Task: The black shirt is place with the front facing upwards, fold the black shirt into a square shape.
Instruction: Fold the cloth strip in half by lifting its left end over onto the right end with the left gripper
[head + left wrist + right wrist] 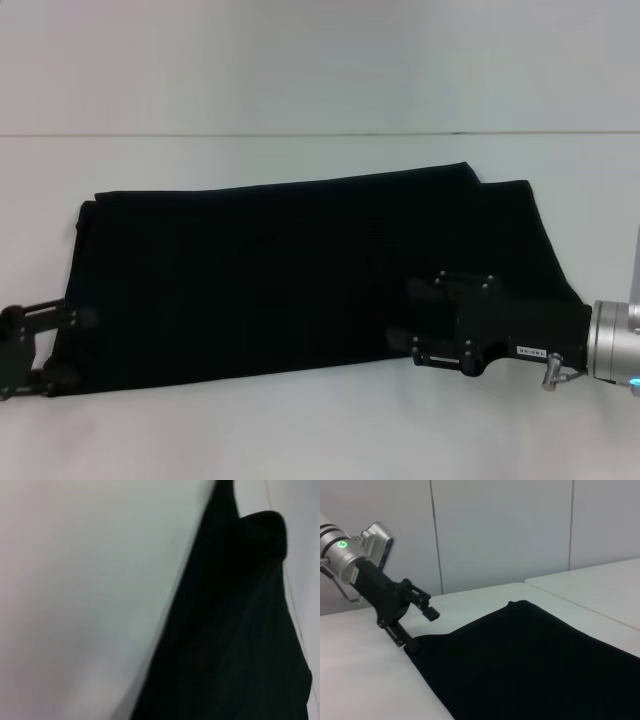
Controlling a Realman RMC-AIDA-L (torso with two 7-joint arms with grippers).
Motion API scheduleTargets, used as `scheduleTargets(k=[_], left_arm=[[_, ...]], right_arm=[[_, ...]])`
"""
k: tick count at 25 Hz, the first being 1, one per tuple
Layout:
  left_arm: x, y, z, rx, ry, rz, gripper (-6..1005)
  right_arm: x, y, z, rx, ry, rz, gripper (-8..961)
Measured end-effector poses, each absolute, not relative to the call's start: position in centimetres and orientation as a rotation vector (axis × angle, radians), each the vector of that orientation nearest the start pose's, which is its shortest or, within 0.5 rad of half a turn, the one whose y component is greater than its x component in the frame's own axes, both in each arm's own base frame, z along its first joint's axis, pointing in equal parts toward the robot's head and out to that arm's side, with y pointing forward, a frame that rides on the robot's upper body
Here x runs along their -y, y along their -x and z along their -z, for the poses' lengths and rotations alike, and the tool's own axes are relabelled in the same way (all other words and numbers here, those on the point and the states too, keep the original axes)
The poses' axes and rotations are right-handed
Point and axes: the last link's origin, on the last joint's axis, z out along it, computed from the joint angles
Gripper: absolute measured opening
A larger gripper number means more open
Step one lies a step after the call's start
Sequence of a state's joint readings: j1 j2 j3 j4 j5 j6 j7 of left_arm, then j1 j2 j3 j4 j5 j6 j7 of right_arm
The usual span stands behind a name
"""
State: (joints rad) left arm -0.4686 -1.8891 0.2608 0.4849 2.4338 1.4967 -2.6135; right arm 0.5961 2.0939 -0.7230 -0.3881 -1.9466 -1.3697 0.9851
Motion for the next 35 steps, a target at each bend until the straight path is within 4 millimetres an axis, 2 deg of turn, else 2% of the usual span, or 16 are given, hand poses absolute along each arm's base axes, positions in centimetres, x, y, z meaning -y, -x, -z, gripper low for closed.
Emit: scheduleTargets(k=[4, 8, 16, 21, 26, 32, 35], left_arm=[[-30.2, 37.6, -6.5, -2.738, -1.782, -0.766, 861], [-29.9, 38.0, -6.7, -2.772, -1.754, -0.774, 853], [-28.5, 38.3, -8.1, -2.752, -1.710, -0.762, 655], [-27.1, 39.3, -8.5, -2.809, -1.628, -0.773, 457], [-26.2, 40.1, -8.8, -2.858, -1.578, -0.774, 643], [-26.1, 40.3, -8.6, -2.872, -1.574, -0.779, 900], [-26.3, 40.2, -8.5, -2.872, -1.572, -0.781, 915]], right_arm=[[-33.1, -26.1, 5.6, -0.344, 2.730, -0.640, 729], [-33.1, -26.1, 5.6, -0.345, 2.730, -0.641, 729], [-33.1, -26.0, 5.6, -0.344, 2.728, -0.644, 729], [-33.3, -26.0, 5.4, -0.345, 2.723, -0.644, 726], [-33.3, -26.2, 5.3, -0.352, 2.717, -0.641, 725], [-33.2, -26.3, 5.3, -0.356, 2.716, -0.642, 724], [-33.2, -26.2, 5.3, -0.356, 2.717, -0.642, 724]])
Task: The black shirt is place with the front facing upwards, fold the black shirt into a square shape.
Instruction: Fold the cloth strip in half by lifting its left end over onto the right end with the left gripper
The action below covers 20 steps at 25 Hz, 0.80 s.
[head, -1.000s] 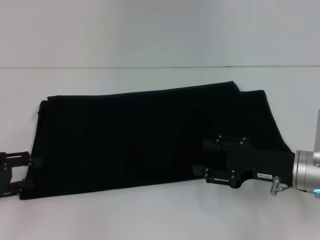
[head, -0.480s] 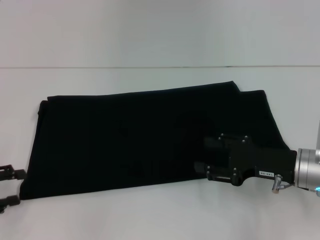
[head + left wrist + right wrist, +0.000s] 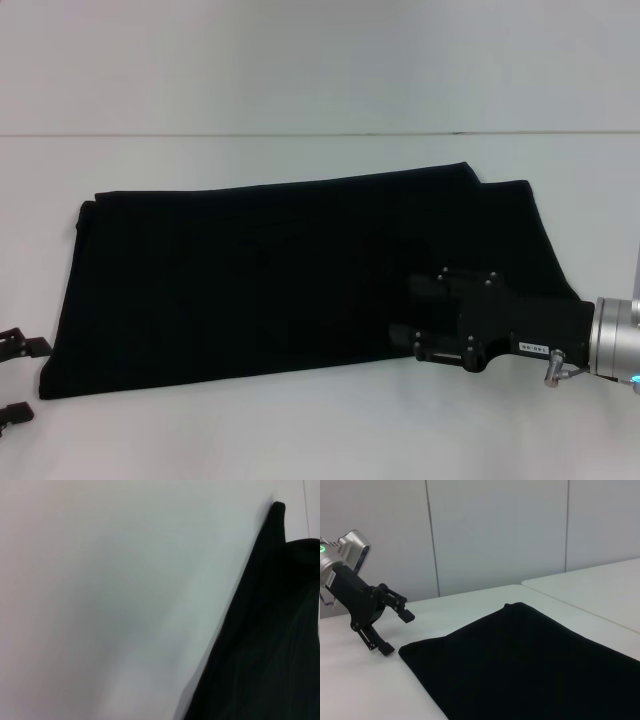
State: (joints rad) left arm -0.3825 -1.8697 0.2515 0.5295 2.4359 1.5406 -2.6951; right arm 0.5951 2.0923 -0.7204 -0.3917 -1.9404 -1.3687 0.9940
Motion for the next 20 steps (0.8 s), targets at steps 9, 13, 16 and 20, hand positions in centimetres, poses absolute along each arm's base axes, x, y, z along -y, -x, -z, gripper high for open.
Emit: scheduleTargets(k=[9, 13, 16, 20], left_arm=[[-26.5, 40.3, -8.0, -2.892, -1.541, -0.793, 931], [-26.9, 40.2, -7.9, -2.897, -1.540, -0.798, 932], [-27.3, 40.0, -7.7, -2.892, -1.543, -0.799, 931], [-27.9, 39.7, -7.5, -2.886, -1.563, -0.790, 926]], right_arm=[[-33.1, -26.3, 5.4, -0.358, 2.720, -0.647, 724], [-33.1, -26.3, 5.5, -0.363, 2.721, -0.646, 723], [-33.0, -26.3, 5.5, -0.365, 2.721, -0.646, 723], [-33.0, -26.3, 5.5, -0.365, 2.721, -0.649, 723]])
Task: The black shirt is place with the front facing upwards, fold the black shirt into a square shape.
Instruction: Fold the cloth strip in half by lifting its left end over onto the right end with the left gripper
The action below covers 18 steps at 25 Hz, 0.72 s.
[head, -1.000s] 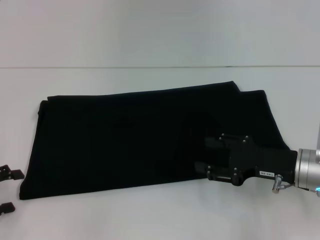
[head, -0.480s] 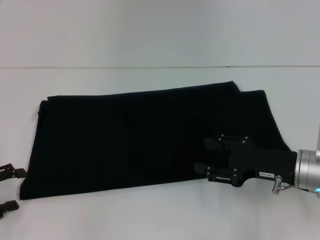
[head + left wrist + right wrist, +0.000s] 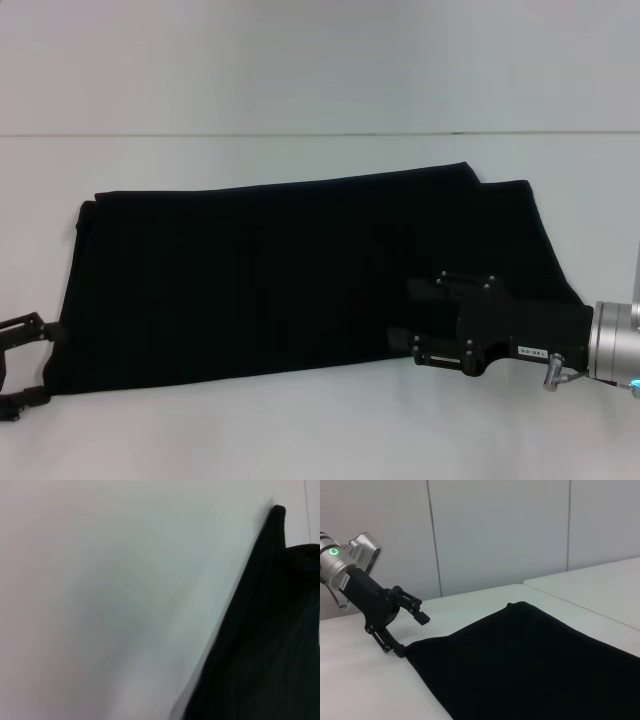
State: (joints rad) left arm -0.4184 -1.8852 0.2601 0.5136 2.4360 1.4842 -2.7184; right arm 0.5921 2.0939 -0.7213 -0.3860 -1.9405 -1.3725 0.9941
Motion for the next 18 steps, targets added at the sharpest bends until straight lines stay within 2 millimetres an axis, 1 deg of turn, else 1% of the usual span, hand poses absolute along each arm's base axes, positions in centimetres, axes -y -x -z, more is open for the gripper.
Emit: scheduleTargets(k=[8, 14, 18], left_arm=[[-29.2, 38.8, -7.5, -2.860, -1.608, -0.794, 916], [-30.0, 38.5, -7.1, -2.858, -1.617, -0.794, 908], [-30.5, 38.2, -7.0, -2.846, -1.652, -0.776, 902]], right_arm=[[-33.0, -26.3, 5.5, -0.364, 2.720, -0.649, 725], [-33.0, -26.2, 5.5, -0.364, 2.721, -0.653, 721], [-33.0, -26.3, 5.5, -0.366, 2.721, -0.654, 718]])
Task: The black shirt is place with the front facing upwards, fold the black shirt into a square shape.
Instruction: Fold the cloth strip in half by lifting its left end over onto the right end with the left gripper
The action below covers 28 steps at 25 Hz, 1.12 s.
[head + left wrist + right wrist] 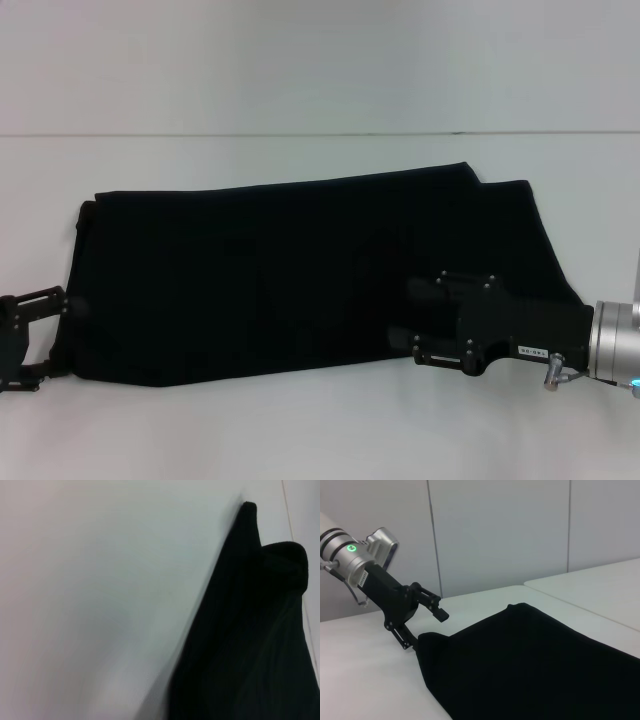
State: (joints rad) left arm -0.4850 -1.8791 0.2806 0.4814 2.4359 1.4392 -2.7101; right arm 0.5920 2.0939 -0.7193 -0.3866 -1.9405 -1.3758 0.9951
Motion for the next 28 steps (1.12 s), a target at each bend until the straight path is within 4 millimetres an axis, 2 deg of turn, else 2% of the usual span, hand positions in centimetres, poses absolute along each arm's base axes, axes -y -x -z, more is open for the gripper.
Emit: scheduleTargets(k=[8, 14, 19, 28], left_arm=[[-31.5, 37.5, -6.8, -2.830, -1.748, -0.678, 892], [-32.1, 37.2, -6.7, -2.819, -1.813, -0.635, 683], [-32.3, 37.1, -6.9, -2.819, -1.839, -0.619, 446], [-32.5, 37.0, -6.4, -2.820, -1.853, -0.574, 254]], right_arm=[[-33.0, -26.3, 5.4, -0.368, 2.719, -0.656, 711], [-33.0, -26.2, 5.4, -0.369, 2.717, -0.659, 706], [-33.0, -26.2, 5.4, -0.367, 2.718, -0.659, 702], [-33.0, -26.1, 5.4, -0.364, 2.718, -0.664, 694]])
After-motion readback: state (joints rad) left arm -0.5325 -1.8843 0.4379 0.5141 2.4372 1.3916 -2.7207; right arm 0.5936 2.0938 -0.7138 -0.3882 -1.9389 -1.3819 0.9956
